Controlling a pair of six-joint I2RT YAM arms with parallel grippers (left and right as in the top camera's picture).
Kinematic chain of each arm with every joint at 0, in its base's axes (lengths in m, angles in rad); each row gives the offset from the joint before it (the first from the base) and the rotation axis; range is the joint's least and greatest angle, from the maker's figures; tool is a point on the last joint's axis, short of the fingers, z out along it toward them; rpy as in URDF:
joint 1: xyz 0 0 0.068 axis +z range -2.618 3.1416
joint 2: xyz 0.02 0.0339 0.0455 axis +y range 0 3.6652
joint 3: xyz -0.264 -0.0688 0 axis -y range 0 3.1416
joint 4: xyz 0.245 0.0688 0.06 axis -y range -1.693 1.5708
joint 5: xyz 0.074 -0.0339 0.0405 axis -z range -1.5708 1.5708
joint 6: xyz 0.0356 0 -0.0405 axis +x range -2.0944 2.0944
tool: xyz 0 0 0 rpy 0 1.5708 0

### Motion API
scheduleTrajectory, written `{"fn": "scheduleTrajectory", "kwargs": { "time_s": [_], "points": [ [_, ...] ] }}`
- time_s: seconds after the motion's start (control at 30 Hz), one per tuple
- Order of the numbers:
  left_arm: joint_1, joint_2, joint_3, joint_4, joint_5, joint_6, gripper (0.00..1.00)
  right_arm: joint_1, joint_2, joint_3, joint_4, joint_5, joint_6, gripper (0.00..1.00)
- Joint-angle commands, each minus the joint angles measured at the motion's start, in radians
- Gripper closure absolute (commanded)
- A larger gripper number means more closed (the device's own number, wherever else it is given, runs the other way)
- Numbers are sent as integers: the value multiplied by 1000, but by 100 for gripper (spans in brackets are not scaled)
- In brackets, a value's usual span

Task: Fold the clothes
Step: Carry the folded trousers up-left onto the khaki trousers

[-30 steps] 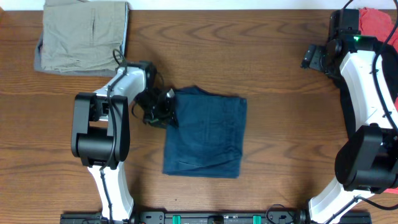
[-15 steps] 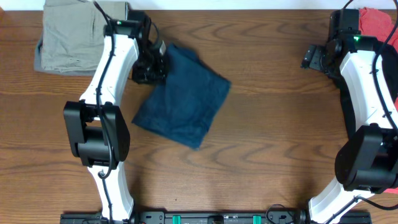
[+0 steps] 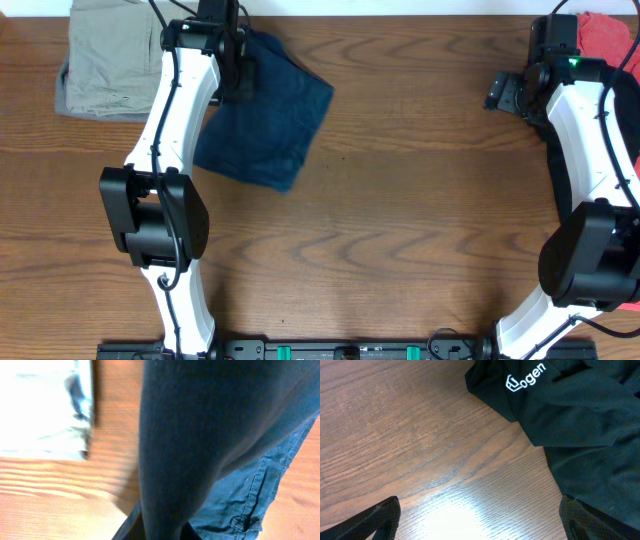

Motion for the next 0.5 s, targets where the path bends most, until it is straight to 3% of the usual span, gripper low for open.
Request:
{"fn": "scheduleTrajectory", "kwargs": {
  "time_s": [0.0,0.17,0.47],
  "points": [
    [3,6,38,36,-174,-9,94,1,6,5,1,10,14,1],
    [8,6,71,80,-278,0,94,1,6,5,1,10,14,1],
    [72,6,163,150,-285,14,94,1,6,5,1,11,14,1]
  ]
}}
